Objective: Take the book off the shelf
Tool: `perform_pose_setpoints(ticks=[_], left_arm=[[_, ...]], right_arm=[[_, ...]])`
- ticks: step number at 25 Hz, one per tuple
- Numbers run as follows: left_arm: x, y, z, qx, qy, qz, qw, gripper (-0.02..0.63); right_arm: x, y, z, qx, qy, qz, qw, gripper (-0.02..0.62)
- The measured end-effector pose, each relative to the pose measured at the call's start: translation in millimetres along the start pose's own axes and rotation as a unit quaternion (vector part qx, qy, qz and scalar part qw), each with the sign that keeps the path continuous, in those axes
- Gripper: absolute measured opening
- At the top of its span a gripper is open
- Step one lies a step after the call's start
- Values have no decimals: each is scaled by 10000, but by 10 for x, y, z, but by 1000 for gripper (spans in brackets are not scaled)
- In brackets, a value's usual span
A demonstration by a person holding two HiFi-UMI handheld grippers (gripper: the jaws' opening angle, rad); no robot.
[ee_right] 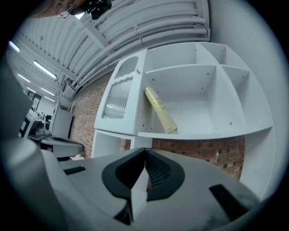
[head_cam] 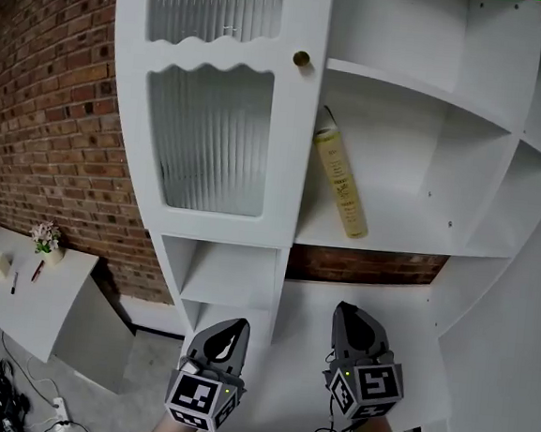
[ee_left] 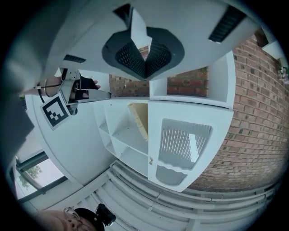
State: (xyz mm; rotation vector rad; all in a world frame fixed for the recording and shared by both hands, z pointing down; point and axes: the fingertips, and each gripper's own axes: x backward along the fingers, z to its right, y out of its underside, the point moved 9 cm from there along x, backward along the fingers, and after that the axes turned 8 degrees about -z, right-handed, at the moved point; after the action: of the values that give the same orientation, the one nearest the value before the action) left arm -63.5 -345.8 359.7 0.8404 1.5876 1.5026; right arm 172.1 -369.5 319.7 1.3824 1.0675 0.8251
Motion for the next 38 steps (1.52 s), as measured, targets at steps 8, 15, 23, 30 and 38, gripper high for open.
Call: perform_pose_setpoints(ticks=[8,15,23,30,38], left_arm=[[-221,-119,-227,55,124,97,9999,12],[-324,-141,-288,-79,281,110,9995,11],[-348,-112,-417,15,290,64,9996,11],[-331,-70,-498,-13,280,102,9996,11],[-303,-58,-549,-16,214,151,9997,11]], right_arm=[[-441,-684,114,582,364,301,9972,192],[-937,-1302,304,1168,695,193,9905,385],[-1551,-1468,434,1429,910,-439,9846,400],[-1896,-1587,466,1676,1067,-755,9771,396],[-1997,-1604,510,1743,1326,-821,9723,287]])
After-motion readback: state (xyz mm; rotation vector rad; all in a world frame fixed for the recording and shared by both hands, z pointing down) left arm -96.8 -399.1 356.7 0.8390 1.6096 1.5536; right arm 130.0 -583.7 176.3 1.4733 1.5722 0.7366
